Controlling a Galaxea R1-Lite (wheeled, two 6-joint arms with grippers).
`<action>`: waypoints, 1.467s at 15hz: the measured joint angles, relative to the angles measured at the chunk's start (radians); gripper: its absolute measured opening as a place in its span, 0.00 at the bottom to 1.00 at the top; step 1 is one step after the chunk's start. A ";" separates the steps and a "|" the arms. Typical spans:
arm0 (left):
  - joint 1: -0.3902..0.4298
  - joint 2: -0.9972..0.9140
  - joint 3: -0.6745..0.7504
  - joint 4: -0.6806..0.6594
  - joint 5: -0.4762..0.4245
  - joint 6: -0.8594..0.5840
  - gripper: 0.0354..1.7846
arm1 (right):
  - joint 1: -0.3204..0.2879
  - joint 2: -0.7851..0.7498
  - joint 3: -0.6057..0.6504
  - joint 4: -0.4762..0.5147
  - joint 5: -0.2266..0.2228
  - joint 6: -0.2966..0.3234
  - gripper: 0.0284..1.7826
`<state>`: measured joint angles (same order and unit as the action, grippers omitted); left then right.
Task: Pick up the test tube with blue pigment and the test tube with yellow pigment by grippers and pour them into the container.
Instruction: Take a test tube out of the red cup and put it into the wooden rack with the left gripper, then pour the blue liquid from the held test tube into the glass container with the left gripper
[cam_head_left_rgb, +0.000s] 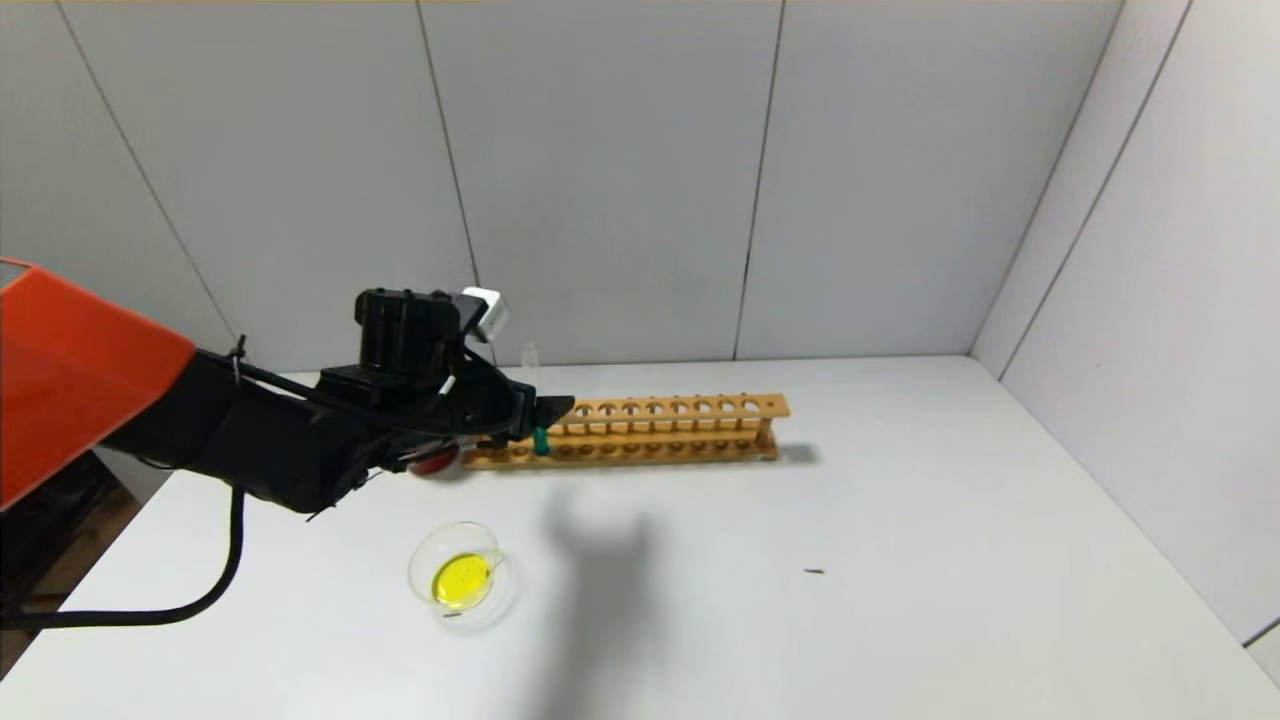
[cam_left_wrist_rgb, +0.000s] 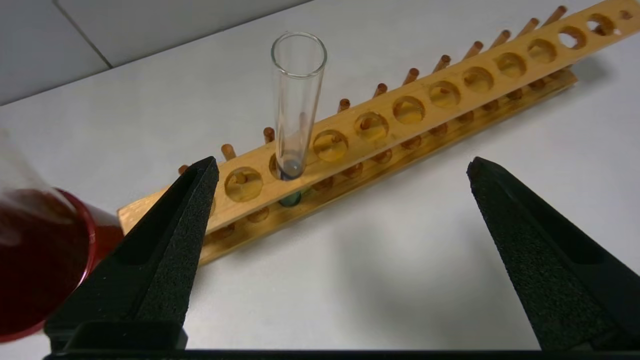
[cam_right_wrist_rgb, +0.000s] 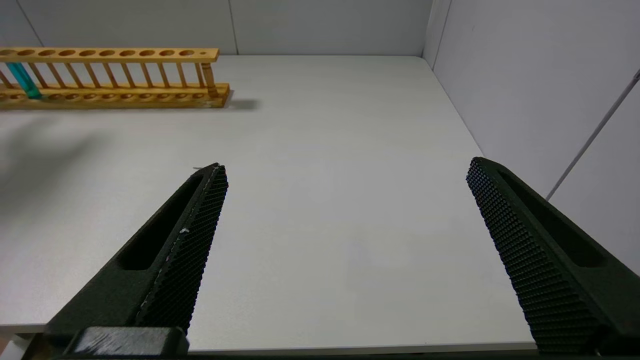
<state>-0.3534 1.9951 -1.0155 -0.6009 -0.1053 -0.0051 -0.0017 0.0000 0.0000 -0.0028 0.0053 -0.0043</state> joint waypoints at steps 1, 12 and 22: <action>0.002 0.031 -0.027 0.004 0.010 0.001 0.98 | 0.000 0.000 0.000 0.000 0.000 0.000 0.98; 0.007 0.223 -0.209 0.034 0.030 0.001 0.72 | 0.000 0.000 0.000 0.000 0.000 0.000 0.98; 0.005 0.214 -0.215 0.032 0.037 0.006 0.16 | 0.000 0.000 0.000 0.000 0.000 0.000 0.98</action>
<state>-0.3481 2.2096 -1.2304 -0.5689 -0.0687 0.0013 -0.0017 0.0000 0.0000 -0.0028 0.0057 -0.0043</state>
